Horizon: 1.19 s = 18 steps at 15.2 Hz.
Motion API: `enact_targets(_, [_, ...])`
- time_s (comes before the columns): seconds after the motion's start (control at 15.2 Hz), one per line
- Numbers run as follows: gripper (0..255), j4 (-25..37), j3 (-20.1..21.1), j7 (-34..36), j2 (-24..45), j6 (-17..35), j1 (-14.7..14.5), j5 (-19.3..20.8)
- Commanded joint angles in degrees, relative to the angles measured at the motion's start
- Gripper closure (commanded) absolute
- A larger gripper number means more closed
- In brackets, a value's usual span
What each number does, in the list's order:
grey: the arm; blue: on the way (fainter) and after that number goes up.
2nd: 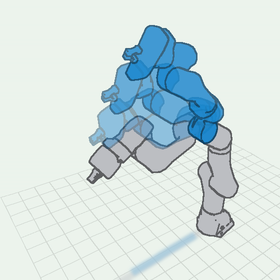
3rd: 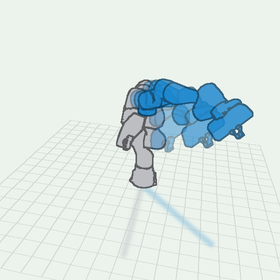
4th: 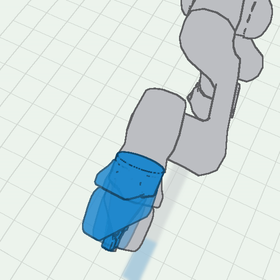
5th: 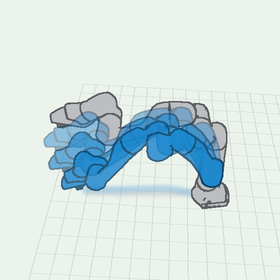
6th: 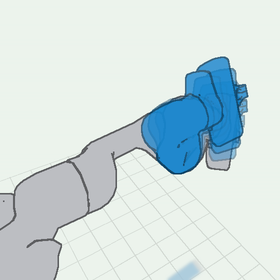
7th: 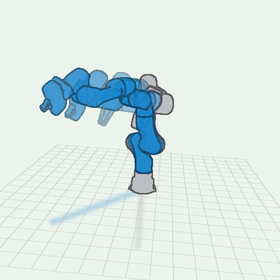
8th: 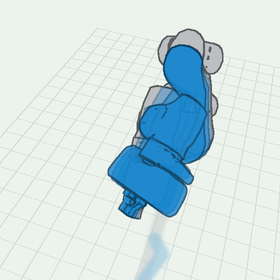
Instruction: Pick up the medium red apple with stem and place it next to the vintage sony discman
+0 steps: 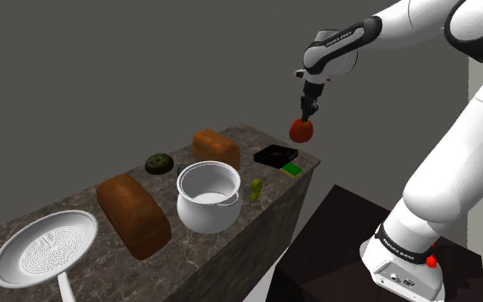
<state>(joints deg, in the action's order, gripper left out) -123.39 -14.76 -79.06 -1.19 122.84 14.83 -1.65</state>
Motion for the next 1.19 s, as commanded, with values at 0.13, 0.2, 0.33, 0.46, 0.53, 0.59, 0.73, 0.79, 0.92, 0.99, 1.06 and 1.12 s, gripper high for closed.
enact_targets(0.13, [255,5.23,-2.53,-5.90,4.30,-1.27,2.55,-1.46])
enact_targets(0.2, [255,6.76,-3.09,-7.35,5.55,-1.67,3.24,-1.94])
enact_targets(0.33, [255,10.04,-4.10,-10.23,8.21,-2.56,4.70,-3.00])
enact_targets(0.46, [255,13.61,-4.98,-13.03,11.04,-3.62,6.26,-4.17])
enact_targets(0.53, [255,15.75,-5.39,-14.55,12.70,-4.28,7.21,-4.86])
enact_targets(0.59, [255,15.32,-5.31,-14.66,12.98,-3.59,7.28,-4.99])
enact_targets(0.73, [255,14.50,-5.22,-14.89,13.58,-2.21,7.35,-5.30])
enact_targets(0.79, [255,14.11,-5.17,-15.02,13.90,-1.53,7.38,-5.46])
enact_targets(0.92, [255,13.37,-5.08,-15.27,14.57,-0.17,7.45,-5.81])
enact_targets(0.99, [255,13.02,-5.03,-15.41,14.92,0.50,7.48,-5.99])
enact_targets(1.06, [255,12.69,-4.97,-15.55,15.28,1.17,7.52,-6.18])
enact_targets(1.12, [255,12.36,-4.92,-15.69,15.65,1.84,7.56,-6.37])
